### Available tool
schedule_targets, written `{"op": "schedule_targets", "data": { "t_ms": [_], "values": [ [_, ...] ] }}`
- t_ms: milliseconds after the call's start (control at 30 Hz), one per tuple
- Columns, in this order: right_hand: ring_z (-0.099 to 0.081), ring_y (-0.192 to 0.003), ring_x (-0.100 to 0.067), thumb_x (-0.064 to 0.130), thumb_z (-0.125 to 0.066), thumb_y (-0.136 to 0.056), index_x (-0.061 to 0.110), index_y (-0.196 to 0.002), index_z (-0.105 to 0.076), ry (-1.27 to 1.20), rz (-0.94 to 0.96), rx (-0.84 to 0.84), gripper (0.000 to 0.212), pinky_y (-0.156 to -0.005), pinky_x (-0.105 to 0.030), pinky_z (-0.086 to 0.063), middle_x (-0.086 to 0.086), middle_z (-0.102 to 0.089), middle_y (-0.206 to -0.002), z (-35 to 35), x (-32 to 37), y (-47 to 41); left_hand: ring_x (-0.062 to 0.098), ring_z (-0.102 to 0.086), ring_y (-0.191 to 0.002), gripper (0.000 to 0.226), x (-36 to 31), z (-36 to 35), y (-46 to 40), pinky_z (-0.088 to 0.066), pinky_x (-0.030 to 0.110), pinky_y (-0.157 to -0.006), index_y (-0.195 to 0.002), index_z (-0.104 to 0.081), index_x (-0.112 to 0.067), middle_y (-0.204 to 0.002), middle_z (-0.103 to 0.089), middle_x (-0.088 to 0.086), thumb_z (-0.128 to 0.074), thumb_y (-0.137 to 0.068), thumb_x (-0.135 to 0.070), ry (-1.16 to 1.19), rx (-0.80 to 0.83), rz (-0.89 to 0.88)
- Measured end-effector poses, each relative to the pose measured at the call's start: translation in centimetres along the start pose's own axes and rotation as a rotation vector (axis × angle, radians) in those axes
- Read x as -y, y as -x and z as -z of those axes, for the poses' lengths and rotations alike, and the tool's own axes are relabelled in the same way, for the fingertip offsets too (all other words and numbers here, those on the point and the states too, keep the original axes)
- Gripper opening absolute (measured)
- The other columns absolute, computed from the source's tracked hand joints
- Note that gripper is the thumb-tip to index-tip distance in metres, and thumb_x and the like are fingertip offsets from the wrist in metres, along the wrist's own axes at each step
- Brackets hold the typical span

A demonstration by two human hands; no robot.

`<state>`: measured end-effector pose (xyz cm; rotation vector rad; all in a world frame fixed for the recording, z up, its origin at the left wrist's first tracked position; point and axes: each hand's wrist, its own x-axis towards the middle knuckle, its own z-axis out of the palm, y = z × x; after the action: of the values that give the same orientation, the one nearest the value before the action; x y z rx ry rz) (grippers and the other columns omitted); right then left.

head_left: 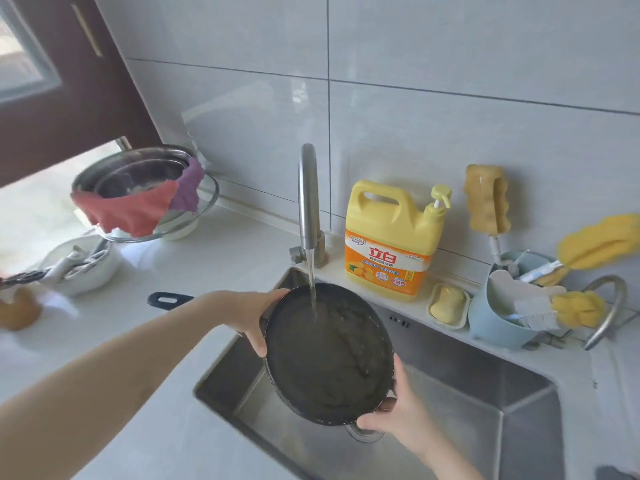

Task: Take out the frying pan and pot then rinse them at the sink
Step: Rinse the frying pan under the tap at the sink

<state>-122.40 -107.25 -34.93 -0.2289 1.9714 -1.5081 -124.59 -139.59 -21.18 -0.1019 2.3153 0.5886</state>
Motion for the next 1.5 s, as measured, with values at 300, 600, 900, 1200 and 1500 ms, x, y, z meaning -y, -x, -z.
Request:
{"op": "schedule_targets", "data": {
  "t_ms": [300, 600, 900, 1200, 1500],
  "values": [
    [-0.033, -0.140, -0.007, 0.034, -0.092, -0.045, 0.058, -0.145, 0.014, 0.337, 0.120, -0.147, 0.148, -0.113, -0.033, -0.032, 0.019, -0.025, -0.156, 1.2, 5.9, -1.5, 0.009, -0.060, -0.085, 0.126, 3.9, -3.5, 1.2, -0.047, 0.025, -0.081, -0.142, 0.009, -0.060, -0.093, -0.059, -0.011, -0.085, -0.065, -0.026, 0.156, -0.370, -0.068],
    [-0.062, -0.111, -0.006, 0.033, -0.095, -0.042, 0.052, -0.149, 0.000, 0.531, 0.054, 0.095, 0.144, -0.098, -0.032, -0.050, 0.020, -0.059, -0.127, 6.5, 9.7, -0.2, 0.001, -0.061, -0.111, 0.119, 3.4, -6.8, 0.0, -0.044, 0.011, -0.090, -0.148, 0.000, -0.048, -0.122, -0.064, -0.015, -0.083, -0.070, -0.013, 0.468, -0.080, -0.205],
    [-0.051, -0.125, -0.010, 0.039, -0.093, -0.045, 0.054, -0.143, 0.024, 0.347, -0.010, -0.098, 0.153, -0.103, -0.026, -0.042, 0.014, -0.048, -0.142, -0.4, 4.4, -0.4, 0.012, -0.058, -0.089, 0.125, 4.4, -2.9, 2.0, -0.046, 0.028, -0.085, -0.145, 0.006, -0.054, -0.094, -0.056, -0.015, -0.084, -0.063, -0.024, 0.115, -0.238, -0.065],
    [-0.029, -0.143, -0.008, 0.037, -0.094, -0.050, 0.055, -0.143, 0.022, 0.523, 0.167, -0.250, 0.150, -0.110, -0.028, -0.030, 0.021, -0.018, -0.158, 4.0, 3.4, -0.8, 0.022, -0.062, -0.104, 0.126, 2.2, -8.4, -1.2, -0.049, 0.029, -0.081, -0.140, 0.024, -0.057, -0.130, -0.057, -0.012, -0.080, -0.069, -0.047, 0.055, -0.602, -0.113],
    [-0.049, -0.131, -0.031, 0.029, -0.091, -0.062, 0.049, -0.140, 0.033, 0.800, 0.363, -0.488, 0.148, -0.092, -0.035, -0.049, 0.006, -0.003, -0.153, 5.3, 1.5, 0.6, 0.024, -0.068, -0.086, 0.125, 2.3, -13.8, -3.5, -0.055, 0.033, -0.070, -0.155, 0.004, -0.031, -0.105, -0.070, 0.002, -0.082, -0.068, -0.052, -0.018, -1.068, -0.405]
  ]
}}
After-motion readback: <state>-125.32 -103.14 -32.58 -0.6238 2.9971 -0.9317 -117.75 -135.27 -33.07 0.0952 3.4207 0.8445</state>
